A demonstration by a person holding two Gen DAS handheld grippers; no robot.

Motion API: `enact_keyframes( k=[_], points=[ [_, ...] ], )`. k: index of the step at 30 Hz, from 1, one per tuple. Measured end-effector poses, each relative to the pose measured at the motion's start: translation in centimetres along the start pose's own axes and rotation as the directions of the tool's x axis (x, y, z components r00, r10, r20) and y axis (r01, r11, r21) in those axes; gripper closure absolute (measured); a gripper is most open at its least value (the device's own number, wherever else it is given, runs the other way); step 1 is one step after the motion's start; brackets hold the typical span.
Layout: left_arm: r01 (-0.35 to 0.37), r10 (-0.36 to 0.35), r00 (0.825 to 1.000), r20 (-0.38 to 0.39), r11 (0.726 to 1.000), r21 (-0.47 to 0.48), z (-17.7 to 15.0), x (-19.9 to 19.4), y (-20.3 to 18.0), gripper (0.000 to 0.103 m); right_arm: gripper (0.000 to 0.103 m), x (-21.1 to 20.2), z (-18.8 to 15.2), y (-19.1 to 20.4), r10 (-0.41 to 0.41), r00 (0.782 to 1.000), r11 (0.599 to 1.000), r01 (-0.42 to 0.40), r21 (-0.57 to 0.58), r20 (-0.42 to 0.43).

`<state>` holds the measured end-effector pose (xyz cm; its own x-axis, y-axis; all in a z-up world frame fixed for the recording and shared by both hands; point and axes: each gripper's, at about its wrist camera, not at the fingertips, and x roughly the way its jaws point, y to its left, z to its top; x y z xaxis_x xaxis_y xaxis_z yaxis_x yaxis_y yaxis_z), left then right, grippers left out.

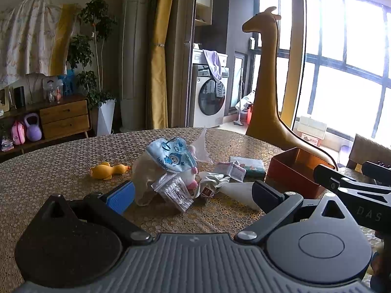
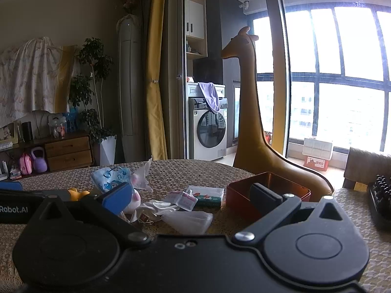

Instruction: Organize soft objects

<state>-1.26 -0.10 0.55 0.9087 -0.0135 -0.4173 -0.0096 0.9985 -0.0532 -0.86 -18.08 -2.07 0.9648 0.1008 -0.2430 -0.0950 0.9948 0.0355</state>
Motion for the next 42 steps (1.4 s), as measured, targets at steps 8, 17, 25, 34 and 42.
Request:
enact_keyframes(
  k=[8, 17, 25, 34, 42],
  points=[
    [0.002, -0.002, 1.0, 0.004, 1.0, 0.001, 0.1, -0.1, 0.0, 0.0, 0.0, 0.0, 0.1, 0.0, 0.0, 1.0, 1.0, 0.0, 0.0, 0.0],
    [0.01, -0.01, 1.0, -0.001, 1.0, -0.005, 0.1, -0.1, 0.1, 0.0, 0.0, -0.1, 0.2, 0.0, -0.002, 1.0, 1.0, 0.002, -0.002, 0.002],
    [0.016, -0.016, 1.0, -0.006, 1.0, -0.003, 0.1, -0.1, 0.1, 0.0, 0.0, -0.2, 0.3, 0.0, -0.002, 1.0, 1.0, 0.002, -0.003, 0.002],
    [0.028, -0.028, 1.0, -0.014, 1.0, -0.007, 0.3, 1.0, 0.4, 0.0, 0.0, 0.3, 0.6, -0.1, -0.001, 1.0, 1.0, 0.001, -0.01, -0.007],
    [0.028, -0.029, 0.999, -0.028, 0.999, -0.019, 0.6, 2.6, 1.1, 0.0, 0.0, 1.9, 0.6, 0.2, 0.009, 1.0, 1.0, -0.01, -0.023, -0.025]
  ],
)
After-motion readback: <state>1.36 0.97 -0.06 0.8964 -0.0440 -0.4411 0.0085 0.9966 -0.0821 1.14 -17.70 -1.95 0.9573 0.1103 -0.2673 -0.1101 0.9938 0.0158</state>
